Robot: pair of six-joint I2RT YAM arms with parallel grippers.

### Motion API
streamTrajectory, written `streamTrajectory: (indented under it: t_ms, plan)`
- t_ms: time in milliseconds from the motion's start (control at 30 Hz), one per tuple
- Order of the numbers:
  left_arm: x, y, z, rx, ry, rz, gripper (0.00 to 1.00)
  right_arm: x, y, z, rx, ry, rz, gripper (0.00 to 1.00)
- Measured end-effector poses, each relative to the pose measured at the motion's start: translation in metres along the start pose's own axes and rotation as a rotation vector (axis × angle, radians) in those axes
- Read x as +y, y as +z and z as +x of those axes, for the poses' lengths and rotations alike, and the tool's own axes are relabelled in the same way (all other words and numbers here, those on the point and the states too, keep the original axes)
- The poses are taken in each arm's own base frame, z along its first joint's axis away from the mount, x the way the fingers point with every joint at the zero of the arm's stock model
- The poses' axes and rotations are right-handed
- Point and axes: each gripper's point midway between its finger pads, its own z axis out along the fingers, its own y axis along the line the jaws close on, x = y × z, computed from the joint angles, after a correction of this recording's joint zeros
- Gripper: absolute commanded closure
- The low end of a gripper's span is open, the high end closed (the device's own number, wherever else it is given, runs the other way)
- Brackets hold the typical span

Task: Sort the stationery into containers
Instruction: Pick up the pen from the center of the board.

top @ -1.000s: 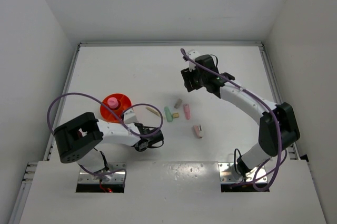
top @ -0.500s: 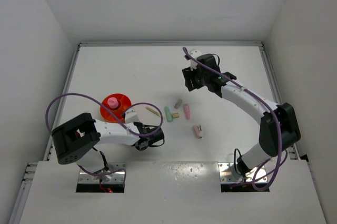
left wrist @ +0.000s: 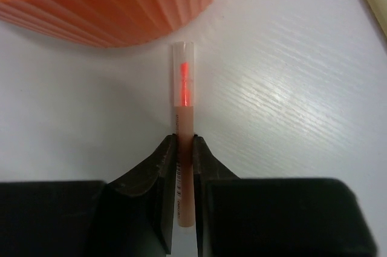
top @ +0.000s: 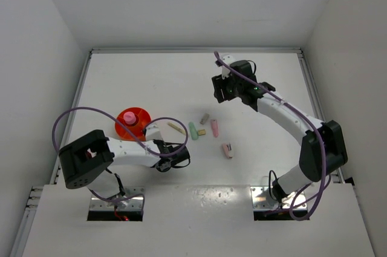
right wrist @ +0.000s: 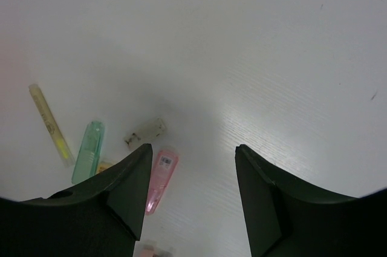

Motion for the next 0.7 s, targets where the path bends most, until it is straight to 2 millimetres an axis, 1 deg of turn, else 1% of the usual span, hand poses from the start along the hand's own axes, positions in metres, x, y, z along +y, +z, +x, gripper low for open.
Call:
streamTrajectory:
  t_ms: [67,100,167,233,333,433,533,633,700]
  plan:
    - [-0.005,-0.004,0.003,0.020,0.012,0.017,0.98,-0.001,0.000,0.000,0.001,0.002,0.000,0.43]
    - [-0.010,-0.009,0.006,0.038,0.028,0.033,0.98,-0.001,0.000,0.000,0.001,0.003,-0.001,0.43]
    - [-0.024,-0.022,0.012,0.071,0.049,0.077,1.00,0.000,0.000,0.000,0.002,0.005,-0.003,0.43]
    - [-0.047,-0.042,0.016,0.092,0.075,0.148,1.00,-0.001,0.000,0.001,0.003,0.009,-0.003,0.43]
    - [-0.076,-0.071,0.017,0.101,0.103,0.233,1.00,-0.004,0.000,0.001,0.004,0.012,0.001,0.43]
    - [-0.096,-0.095,0.014,0.098,0.114,0.288,1.00,-0.004,-0.001,0.001,0.006,0.014,-0.002,0.43]
    - [-0.101,-0.105,0.007,0.086,0.116,0.297,1.00,-0.003,-0.001,0.001,0.003,0.014,-0.009,0.43]
    - [-0.094,-0.105,-0.001,0.068,0.123,0.279,1.00,-0.003,-0.004,0.000,-0.001,0.015,-0.011,0.43]
    - [-0.089,-0.107,-0.009,0.060,0.116,0.274,1.00,-0.003,-0.004,0.000,-0.003,0.017,-0.012,0.43]
